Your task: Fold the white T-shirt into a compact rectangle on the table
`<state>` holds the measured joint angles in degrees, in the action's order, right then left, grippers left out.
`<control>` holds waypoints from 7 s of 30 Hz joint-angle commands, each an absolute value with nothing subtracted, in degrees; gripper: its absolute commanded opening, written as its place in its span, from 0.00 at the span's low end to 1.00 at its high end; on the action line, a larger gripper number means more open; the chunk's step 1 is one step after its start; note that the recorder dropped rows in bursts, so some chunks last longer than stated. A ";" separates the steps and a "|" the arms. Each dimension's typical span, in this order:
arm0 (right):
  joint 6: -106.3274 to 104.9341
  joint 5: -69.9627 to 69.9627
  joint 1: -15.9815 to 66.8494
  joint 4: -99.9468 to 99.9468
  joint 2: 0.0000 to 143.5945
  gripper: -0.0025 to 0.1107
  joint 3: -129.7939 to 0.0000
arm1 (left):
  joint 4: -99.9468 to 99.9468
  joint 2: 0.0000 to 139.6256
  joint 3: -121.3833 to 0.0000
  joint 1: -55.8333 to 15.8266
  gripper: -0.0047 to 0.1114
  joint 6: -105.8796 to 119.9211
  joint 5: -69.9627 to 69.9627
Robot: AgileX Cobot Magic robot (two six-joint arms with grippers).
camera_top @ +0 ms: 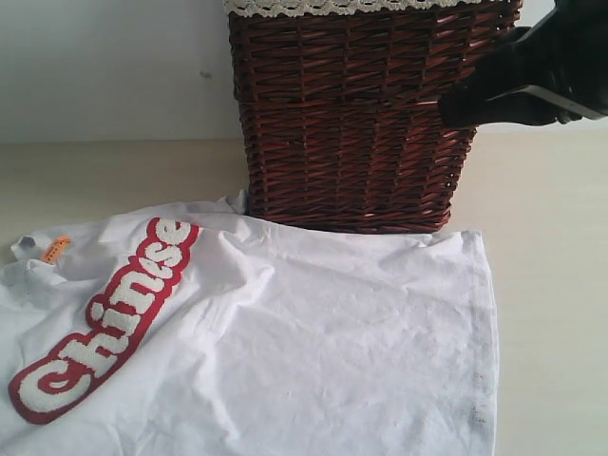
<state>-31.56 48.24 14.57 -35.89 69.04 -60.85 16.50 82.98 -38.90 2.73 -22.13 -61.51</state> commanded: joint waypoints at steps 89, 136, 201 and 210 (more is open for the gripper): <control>-31.80 51.95 14.66 -36.11 74.68 0.02 -60.98 | -35.55 130.12 -89.91 -4.08 0.22 49.19 -38.89; -32.39 52.35 14.66 -37.34 74.00 0.02 -60.98 | -18.52 101.24 -62.59 -9.20 0.64 41.90 -28.84; -33.27 53.90 14.66 -39.12 74.00 0.02 -60.98 | -18.96 120.86 -88.13 -10.15 0.45 26.19 -21.41; -33.27 53.90 14.66 -39.12 74.00 0.02 -60.98 | -1.76 120.65 -88.13 -2.52 0.45 9.74 -32.81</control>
